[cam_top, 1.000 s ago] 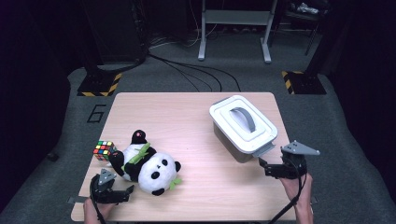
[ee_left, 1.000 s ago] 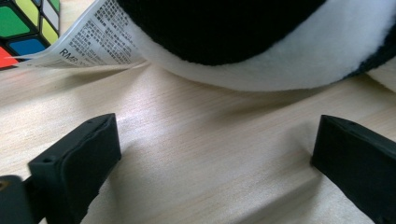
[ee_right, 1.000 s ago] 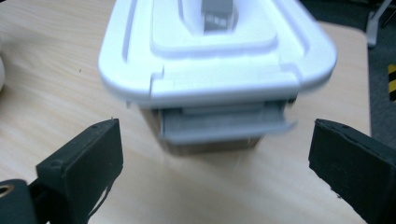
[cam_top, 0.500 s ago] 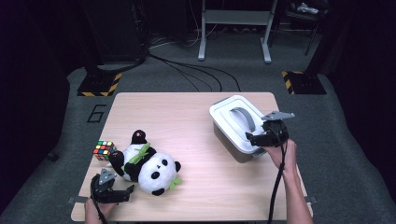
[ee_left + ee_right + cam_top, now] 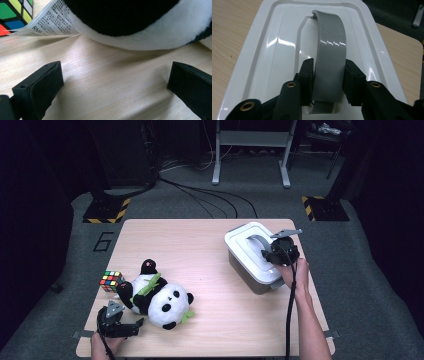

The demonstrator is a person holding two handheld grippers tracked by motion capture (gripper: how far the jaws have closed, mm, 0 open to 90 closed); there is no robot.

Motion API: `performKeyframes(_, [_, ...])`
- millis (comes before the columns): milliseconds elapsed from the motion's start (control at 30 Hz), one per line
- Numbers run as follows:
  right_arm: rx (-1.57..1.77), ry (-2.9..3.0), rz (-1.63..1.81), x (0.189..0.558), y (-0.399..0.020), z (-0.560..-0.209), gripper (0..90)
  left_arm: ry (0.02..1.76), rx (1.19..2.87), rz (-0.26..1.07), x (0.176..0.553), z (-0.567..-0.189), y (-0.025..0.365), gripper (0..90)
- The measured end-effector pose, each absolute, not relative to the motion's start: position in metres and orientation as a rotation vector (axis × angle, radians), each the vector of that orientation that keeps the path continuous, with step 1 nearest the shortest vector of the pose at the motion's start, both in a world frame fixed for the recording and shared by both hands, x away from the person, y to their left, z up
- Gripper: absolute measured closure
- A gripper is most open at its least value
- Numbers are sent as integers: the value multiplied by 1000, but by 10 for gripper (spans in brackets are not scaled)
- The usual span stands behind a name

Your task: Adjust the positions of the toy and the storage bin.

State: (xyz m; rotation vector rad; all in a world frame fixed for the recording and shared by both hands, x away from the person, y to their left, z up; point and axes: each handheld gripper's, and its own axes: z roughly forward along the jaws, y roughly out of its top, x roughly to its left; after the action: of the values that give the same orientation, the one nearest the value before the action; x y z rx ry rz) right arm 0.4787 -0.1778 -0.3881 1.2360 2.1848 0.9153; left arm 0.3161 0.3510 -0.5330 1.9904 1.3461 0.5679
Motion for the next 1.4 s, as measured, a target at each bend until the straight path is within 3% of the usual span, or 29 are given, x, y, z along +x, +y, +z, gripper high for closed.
performKeyframes(700, [1364,2173,1079,480,-172,-392,672,1342,2006,572,316,-532,352,0])
performKeyframes(1400, [1330,2243,1162,472,-94,-394,673,1345,2007,571,316,-532,352,0])
